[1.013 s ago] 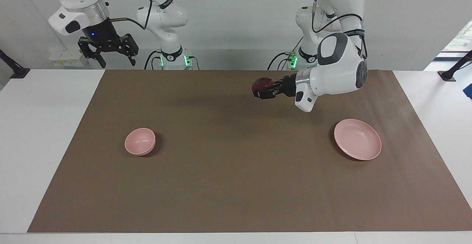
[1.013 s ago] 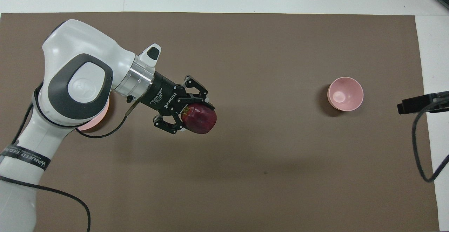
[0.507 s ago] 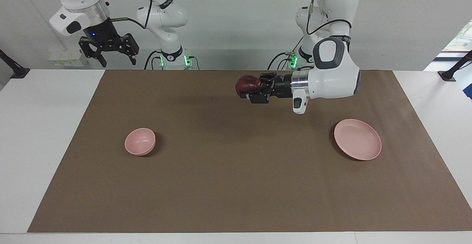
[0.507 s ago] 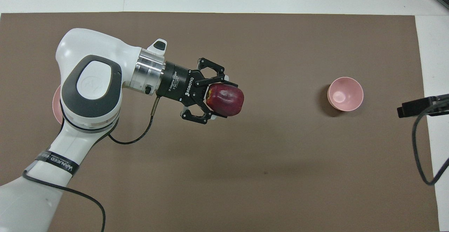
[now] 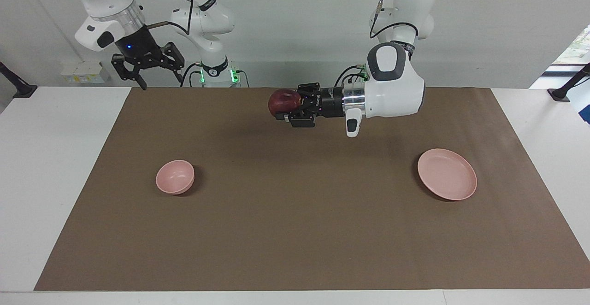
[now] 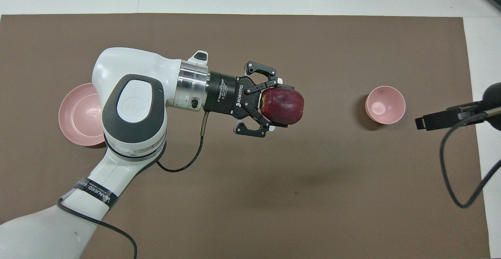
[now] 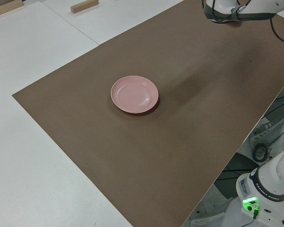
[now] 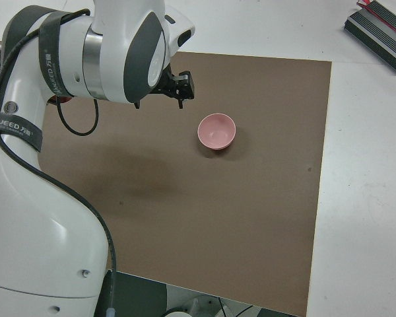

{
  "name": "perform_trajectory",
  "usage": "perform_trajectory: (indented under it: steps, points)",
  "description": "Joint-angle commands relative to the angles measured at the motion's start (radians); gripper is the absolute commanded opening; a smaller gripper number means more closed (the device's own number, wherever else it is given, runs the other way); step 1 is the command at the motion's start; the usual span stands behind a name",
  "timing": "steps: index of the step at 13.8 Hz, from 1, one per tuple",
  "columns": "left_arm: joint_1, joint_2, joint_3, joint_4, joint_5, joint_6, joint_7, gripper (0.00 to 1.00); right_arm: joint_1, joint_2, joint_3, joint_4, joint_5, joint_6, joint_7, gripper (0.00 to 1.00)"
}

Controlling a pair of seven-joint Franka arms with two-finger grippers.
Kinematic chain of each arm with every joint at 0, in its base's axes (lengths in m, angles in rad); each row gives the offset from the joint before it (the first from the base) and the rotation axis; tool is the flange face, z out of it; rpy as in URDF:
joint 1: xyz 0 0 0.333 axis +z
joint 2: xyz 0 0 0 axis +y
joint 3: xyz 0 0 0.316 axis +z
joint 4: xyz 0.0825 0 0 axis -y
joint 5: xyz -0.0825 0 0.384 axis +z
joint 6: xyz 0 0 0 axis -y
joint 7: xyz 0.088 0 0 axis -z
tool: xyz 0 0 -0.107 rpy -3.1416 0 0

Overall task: Move apple from plate to bowl
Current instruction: 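Lift the apple with the left gripper while the right gripper reaches toward it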

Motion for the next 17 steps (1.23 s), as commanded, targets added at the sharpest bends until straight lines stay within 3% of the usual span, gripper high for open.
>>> perform_trajectory:
  steps: [1,6,9,11,17]
  points:
    - [-0.005,-0.025,-0.002,-0.038,-0.08,-0.006,-0.014,0.0,0.006,-0.013,0.0,-0.088,0.171,0.08,0.051,1.0]
    - [-0.001,-0.041,-0.034,-0.074,-0.19,-0.005,-0.016,0.0,-0.043,0.025,-0.003,-0.124,0.556,0.117,0.074,1.0]
    - [-0.005,-0.05,-0.048,-0.093,-0.244,0.001,-0.014,0.0,-0.07,0.004,-0.005,-0.162,0.736,0.117,0.178,1.0]
    - [-0.006,-0.048,-0.07,-0.1,-0.276,0.019,-0.011,0.0,-0.068,-0.002,-0.003,-0.174,0.782,0.139,0.277,1.0]
    - [-0.005,-0.041,-0.163,-0.088,-0.389,0.196,-0.009,0.0,-0.025,-0.025,0.002,-0.211,0.787,0.176,0.236,1.0]
